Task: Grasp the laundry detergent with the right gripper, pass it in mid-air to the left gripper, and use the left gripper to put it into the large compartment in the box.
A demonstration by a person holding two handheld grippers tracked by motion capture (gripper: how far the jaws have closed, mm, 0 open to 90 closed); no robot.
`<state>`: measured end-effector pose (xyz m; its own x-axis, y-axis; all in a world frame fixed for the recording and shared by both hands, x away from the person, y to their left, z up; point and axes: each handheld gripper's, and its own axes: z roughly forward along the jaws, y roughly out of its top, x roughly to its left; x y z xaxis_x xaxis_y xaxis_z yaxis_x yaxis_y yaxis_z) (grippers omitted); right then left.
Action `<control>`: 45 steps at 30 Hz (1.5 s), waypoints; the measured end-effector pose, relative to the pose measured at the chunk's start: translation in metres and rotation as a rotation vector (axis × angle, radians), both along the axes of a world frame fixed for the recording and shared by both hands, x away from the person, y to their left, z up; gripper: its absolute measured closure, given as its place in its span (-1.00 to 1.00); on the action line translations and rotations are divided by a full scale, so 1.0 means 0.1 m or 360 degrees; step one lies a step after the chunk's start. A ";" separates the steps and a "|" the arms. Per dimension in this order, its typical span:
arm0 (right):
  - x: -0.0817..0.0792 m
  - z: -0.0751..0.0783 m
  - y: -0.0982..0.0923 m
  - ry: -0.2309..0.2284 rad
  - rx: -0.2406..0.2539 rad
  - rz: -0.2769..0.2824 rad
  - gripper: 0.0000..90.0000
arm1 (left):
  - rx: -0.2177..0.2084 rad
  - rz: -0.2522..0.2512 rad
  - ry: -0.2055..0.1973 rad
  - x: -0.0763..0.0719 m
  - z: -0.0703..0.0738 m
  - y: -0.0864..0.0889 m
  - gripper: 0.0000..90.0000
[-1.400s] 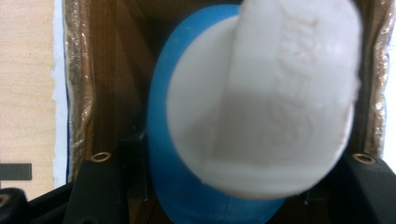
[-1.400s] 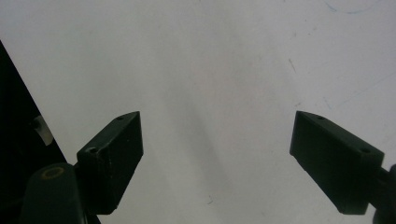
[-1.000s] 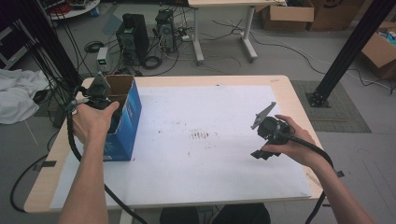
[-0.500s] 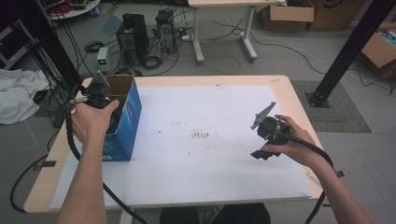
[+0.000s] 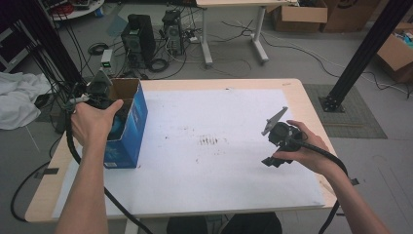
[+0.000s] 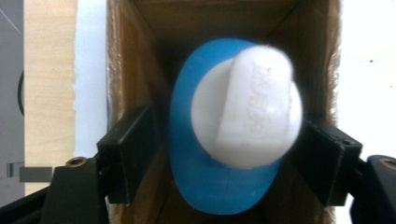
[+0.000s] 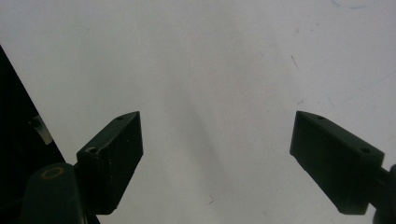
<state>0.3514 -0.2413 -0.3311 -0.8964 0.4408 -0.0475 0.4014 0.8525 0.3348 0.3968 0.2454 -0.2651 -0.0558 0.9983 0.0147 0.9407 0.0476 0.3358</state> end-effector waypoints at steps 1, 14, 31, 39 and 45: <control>0.00 0.00 0.00 0.0000 0.0000 -0.0001 -0.62 | 0.0003 -0.0001 -0.0002 0.00 0.02 0.00 -0.43; 0.00 0.01 0.01 -0.0007 -0.0003 0.0005 -0.62 | 0.0042 -0.0067 -0.0077 -0.01 0.32 -0.10 -0.59; -0.01 0.03 0.01 -0.0017 -0.0008 0.0001 -0.65 | 0.0097 -0.0486 -0.0233 -0.12 0.98 -0.63 -0.61; -0.02 0.05 0.01 -0.0012 -0.0009 -0.0001 -0.65 | 0.0103 -0.0638 -0.0256 -0.17 1.18 -0.87 -0.61; -0.02 0.05 0.00 -0.0010 -0.0012 -0.0005 -0.65 | 0.0117 -0.0744 -0.0205 -0.18 1.23 -1.04 -0.61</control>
<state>0.3499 -0.2414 -0.3265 -0.8946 0.4432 -0.0565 0.4020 0.8537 0.3310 0.3793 0.1412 -0.1425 0.3922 0.9135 0.1084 0.8064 -0.3981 0.4374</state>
